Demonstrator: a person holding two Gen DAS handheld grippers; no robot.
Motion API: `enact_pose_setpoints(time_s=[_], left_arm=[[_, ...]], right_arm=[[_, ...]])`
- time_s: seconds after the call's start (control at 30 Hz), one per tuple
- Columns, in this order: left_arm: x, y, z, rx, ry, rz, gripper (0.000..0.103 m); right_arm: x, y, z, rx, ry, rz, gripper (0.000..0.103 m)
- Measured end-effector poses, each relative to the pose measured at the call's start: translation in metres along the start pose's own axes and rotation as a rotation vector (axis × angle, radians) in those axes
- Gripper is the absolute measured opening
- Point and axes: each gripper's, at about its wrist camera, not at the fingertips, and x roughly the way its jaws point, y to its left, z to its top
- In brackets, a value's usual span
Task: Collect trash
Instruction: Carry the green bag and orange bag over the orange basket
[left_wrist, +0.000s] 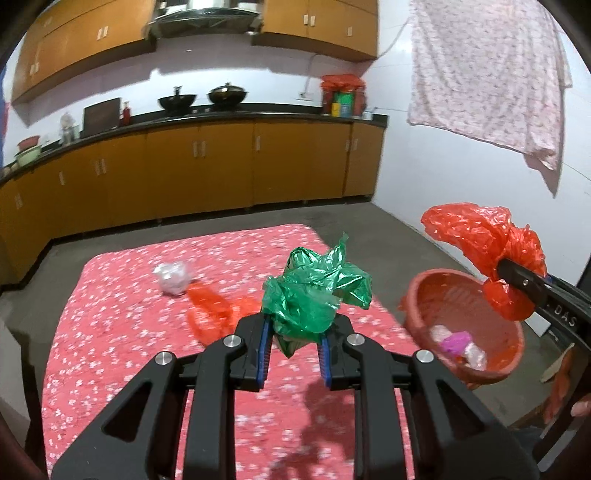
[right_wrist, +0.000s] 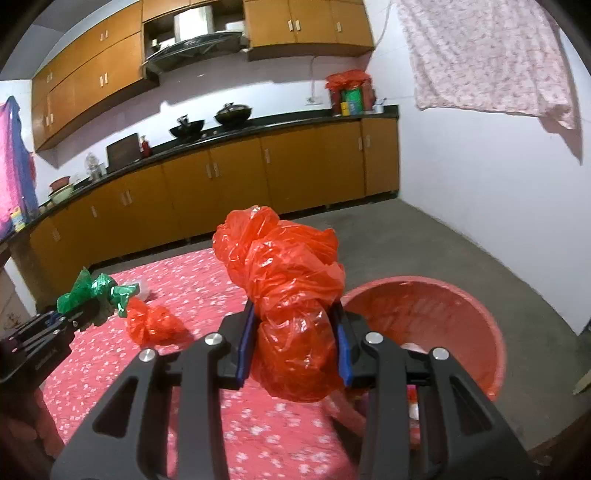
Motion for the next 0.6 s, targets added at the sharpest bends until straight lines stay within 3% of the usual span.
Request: enact_pose_setpoints(time_s=[0.6], left_arm=[[0.007,-0.09,0.006,0.098,0.001,-0.132,0.021]], right_arm=[[-0.032,-0.085,-0.009,0.108,-0.031,-0.142,0.036]])
